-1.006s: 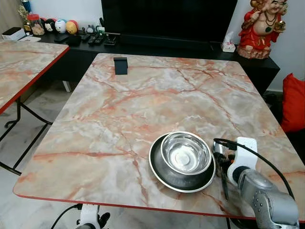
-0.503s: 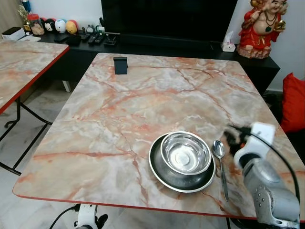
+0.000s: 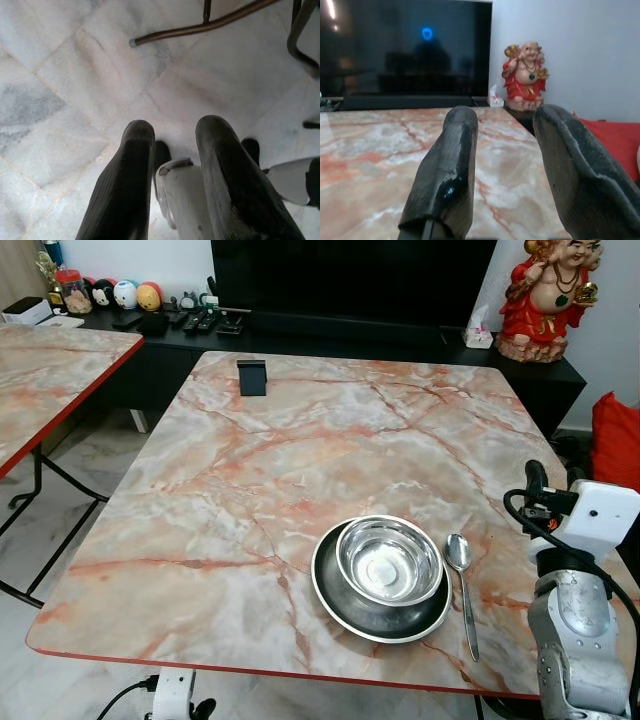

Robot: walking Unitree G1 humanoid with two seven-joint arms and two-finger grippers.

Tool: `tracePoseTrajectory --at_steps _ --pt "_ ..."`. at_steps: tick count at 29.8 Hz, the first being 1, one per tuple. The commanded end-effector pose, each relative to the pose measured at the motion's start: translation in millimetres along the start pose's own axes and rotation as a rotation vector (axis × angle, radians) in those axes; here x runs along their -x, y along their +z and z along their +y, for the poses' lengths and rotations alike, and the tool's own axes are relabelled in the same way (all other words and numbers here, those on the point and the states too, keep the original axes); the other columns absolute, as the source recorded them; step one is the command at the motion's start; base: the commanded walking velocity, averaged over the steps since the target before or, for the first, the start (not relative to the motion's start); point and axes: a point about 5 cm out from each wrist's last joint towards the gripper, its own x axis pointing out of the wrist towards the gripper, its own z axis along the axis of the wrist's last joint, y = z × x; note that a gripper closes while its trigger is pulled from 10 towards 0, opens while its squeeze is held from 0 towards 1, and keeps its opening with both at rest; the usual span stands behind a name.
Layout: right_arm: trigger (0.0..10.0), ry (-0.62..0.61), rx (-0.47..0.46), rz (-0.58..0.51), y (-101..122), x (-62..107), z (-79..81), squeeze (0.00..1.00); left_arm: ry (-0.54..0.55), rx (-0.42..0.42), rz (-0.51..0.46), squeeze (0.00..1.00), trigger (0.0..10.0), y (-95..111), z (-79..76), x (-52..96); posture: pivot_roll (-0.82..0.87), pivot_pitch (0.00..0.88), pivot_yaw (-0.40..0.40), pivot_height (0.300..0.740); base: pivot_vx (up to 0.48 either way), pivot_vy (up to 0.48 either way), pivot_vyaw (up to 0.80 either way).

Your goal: Setting the table

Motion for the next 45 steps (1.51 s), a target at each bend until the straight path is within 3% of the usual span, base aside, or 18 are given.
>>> tracePoseTrajectory --at_steps 1,4,11,21,30,45 --pt "10.0 -0.008 0.012 -0.045 4.6 -3.4 2.3 0.00 -0.006 -0.006 0.023 0.00 10.0 -7.1 -3.2 0.9 0.00 0.000 -0.047 0.727 0.000 0.000 0.00" --pt "10.0 -0.012 0.004 -0.058 5.4 -3.0 2.7 0.00 -0.006 -0.010 0.022 0.00 10.0 -7.1 -4.2 0.7 0.00 0.000 -0.047 0.727 0.000 0.000 0.00" --pt "10.0 -0.085 0.032 -0.007 -15.4 16.3 -10.8 0.00 -0.022 -0.054 -0.004 0.00 10.0 2.7 -3.7 -1.2 0.00 0.000 -0.007 0.727 0.000 0.000 0.00" --pt "10.0 -0.074 0.022 -0.073 -2.4 3.0 -1.0 0.00 -0.038 -0.085 -0.042 0.00 10.0 16.9 -2.8 -3.5 0.00 0.000 0.006 0.727 0.000 0.000 0.00" --pt "10.0 -0.073 0.021 -0.090 1.4 -4.6 0.7 0.00 0.019 -0.042 -0.060 0.00 10.0 20.7 0.7 -4.0 0.01 0.000 -0.011 0.727 0.000 0.000 0.00" --pt "10.0 -0.072 0.011 -0.092 2.9 -10.3 5.3 0.00 0.047 -0.021 -0.085 0.00 10.0 24.6 2.4 -4.1 0.03 0.000 -0.023 0.727 0.000 0.284 0.00"
